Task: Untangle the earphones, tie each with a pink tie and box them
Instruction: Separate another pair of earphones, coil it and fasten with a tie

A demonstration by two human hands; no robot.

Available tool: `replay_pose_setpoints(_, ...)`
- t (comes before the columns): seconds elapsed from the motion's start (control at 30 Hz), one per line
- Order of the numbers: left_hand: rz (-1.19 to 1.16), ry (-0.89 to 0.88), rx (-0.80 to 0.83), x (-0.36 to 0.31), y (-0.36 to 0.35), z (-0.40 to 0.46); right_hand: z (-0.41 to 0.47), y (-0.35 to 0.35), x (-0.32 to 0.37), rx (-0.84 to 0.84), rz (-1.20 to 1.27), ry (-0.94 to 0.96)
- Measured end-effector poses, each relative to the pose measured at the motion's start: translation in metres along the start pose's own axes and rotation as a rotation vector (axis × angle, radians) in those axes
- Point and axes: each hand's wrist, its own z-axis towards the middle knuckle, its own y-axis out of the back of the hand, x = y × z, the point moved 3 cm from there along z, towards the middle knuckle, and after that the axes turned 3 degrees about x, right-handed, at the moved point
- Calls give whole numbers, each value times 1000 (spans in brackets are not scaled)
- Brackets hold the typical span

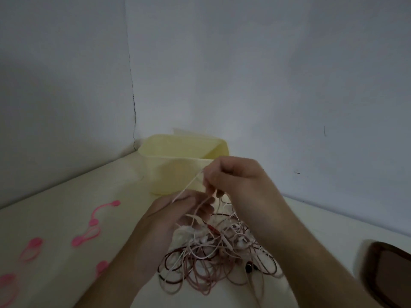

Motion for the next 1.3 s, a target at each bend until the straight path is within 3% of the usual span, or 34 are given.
replay_pose_setpoints(0.17,-83,-89,-302,3,16,2,0,20,6,59,271,-26)
replay_pose_setpoints(0.23,-174,-80,-352,0,17,-2,-1,27,12,41,208,26)
replay_pose_setpoints(0.33,-213,-103,-365,-4,20,-2,-1,37,17,-130,-63,149)
replay_pose_setpoints(0.4,-150,-149,-290,-8,16,-2,-1,37,18,-165,-142,153)
replay_pose_setpoints(0.57,42,-185,23,-9,1,-3,0,9,6,113,-436,65)
replay_pose_setpoints(0.63,31,-179,88,-10,-5,-7,1,2,2,124,-475,62)
replay_pose_setpoints(0.7,-4,-161,77,-11,-6,-9,3,2,-1,72,-499,51)
replay_pose_setpoints(0.8,-23,-109,-92,-12,-1,-9,4,12,0,-52,-555,64)
replay_pose_setpoints(0.93,-150,-177,-202,-19,6,-11,3,31,3,-318,-633,93)
replay_pose_setpoints(1.03,-414,-238,-89,-26,11,-12,5,45,0,-504,-384,39)
replay_pose_setpoints(1.17,-665,-215,-26,-29,21,-12,7,50,-5,-437,265,-176)
replay_pose_setpoints(1.23,-689,-209,6,-27,23,-11,8,51,-8,-384,374,-231)
replay_pose_setpoints(1.3,-692,-207,28,-26,24,-11,8,52,-8,-378,272,-207)
